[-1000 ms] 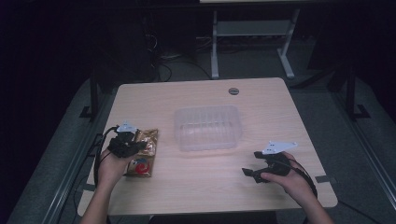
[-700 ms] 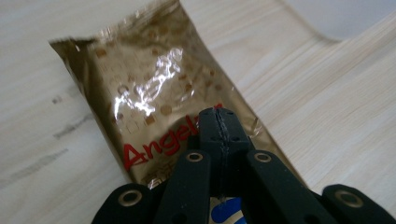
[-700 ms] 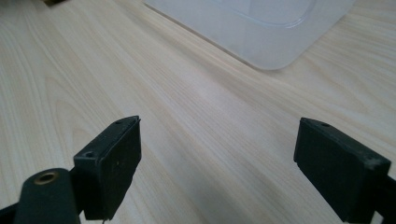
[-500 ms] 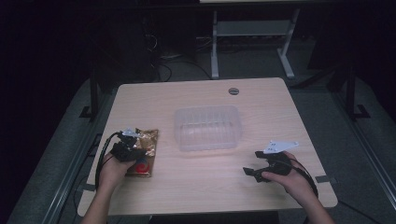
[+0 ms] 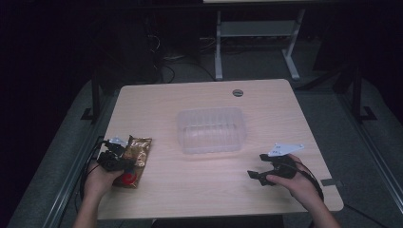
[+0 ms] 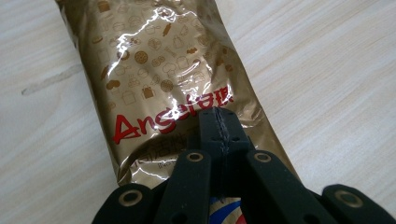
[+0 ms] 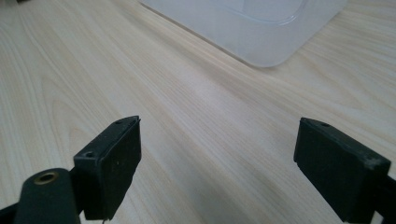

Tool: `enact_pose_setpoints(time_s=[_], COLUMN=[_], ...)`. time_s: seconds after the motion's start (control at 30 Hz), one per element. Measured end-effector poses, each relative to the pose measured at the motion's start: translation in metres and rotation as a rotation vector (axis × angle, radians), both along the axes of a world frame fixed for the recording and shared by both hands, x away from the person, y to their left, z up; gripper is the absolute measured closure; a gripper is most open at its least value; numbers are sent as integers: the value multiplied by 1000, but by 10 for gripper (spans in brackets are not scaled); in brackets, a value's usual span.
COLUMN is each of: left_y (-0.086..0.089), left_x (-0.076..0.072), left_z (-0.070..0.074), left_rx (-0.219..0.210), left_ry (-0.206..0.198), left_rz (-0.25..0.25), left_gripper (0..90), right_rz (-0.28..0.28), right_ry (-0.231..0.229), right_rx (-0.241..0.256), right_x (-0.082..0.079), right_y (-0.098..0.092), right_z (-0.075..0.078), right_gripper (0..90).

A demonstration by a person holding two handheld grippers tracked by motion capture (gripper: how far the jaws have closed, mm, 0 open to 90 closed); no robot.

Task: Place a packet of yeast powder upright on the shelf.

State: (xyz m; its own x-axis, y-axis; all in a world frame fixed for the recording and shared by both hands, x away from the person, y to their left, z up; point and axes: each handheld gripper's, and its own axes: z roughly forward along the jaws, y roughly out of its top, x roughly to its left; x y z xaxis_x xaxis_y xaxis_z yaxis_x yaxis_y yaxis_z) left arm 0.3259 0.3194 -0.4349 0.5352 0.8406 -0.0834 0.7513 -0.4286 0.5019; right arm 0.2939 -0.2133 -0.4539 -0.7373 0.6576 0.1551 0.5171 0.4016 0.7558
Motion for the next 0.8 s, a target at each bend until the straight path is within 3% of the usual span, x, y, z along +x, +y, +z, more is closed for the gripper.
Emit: enact_pose_setpoints(time_s=[0.2, 0.27, 0.37, 0.47, 0.57, 0.8], left_y=[6, 16, 32, 45, 49, 42], left_x=[-1, 0, 2, 4, 5, 10], left_z=[12, 16, 15, 10, 3, -7], left_rx=[-30, -24, 6, 22, 11, 0], left_ry=[-60, -100, -116, -105, -85, -45], left_rz=[28, 79, 134, 178, 198, 155], left_gripper=[896, 896, 896, 896, 895, 895], right_rz=[2, -2, -3, -7, -5, -12], right_ry=[3, 2, 3, 16, 4, 15], right_rx=[-5, -4, -6, -6, -6, -5], right_x=[0, 1, 1, -1, 0, 0], right_y=[0, 0, 0, 0, -1, 0], right_z=[0, 0, -1, 0, 0, 0], right_gripper=[145, 145, 146, 146, 145, 145])
